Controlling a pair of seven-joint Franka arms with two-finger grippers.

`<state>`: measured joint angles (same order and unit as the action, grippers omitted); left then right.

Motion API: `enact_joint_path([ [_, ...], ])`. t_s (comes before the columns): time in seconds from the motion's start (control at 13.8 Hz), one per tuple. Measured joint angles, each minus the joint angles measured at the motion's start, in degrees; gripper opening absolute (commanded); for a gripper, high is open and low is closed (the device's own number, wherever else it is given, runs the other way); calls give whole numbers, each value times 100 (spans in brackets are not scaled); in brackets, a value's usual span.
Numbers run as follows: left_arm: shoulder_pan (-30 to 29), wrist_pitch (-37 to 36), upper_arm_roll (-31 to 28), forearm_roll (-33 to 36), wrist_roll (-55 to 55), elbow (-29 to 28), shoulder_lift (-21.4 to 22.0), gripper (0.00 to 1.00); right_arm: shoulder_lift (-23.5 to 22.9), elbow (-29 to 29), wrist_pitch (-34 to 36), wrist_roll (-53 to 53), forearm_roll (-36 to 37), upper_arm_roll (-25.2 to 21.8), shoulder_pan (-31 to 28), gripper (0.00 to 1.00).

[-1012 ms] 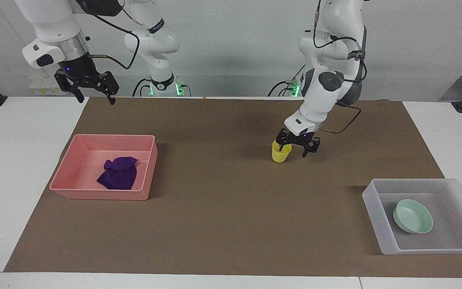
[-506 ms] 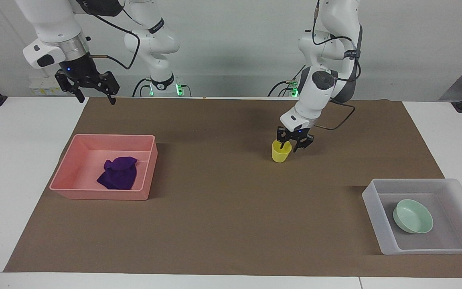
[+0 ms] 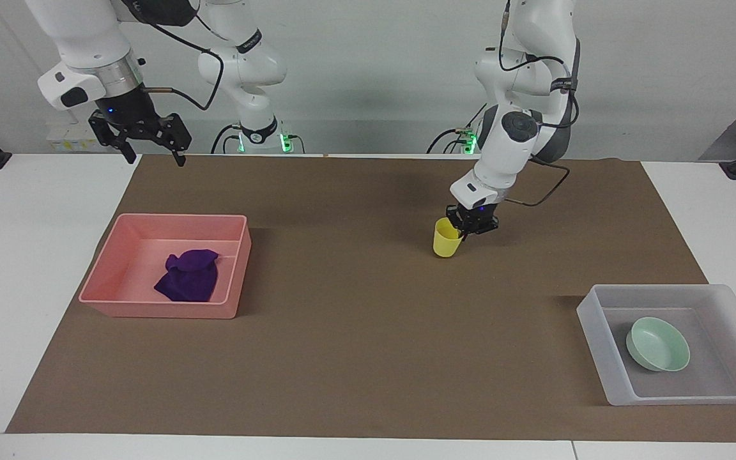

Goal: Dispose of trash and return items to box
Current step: 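Grasp the yellow cup with the left gripper and lift it, then place the yellow cup into the green bowl in the clear box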

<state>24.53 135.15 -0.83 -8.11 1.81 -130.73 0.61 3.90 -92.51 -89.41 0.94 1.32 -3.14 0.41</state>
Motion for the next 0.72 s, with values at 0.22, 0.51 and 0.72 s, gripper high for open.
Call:
enact_joint_path([
  [0.22,-625,-487,-36,16,-109,351,274,0,0,0,0,0,0,0,0,100],
  [0.51,-1667,-670,-69,555,-388,959,410,0,0,0,0,0,0,0,0,100],
  [0.72,-2188,-789,-71,722,-713,1484,242,0,0,-8,0,0,0,0,0,100],
])
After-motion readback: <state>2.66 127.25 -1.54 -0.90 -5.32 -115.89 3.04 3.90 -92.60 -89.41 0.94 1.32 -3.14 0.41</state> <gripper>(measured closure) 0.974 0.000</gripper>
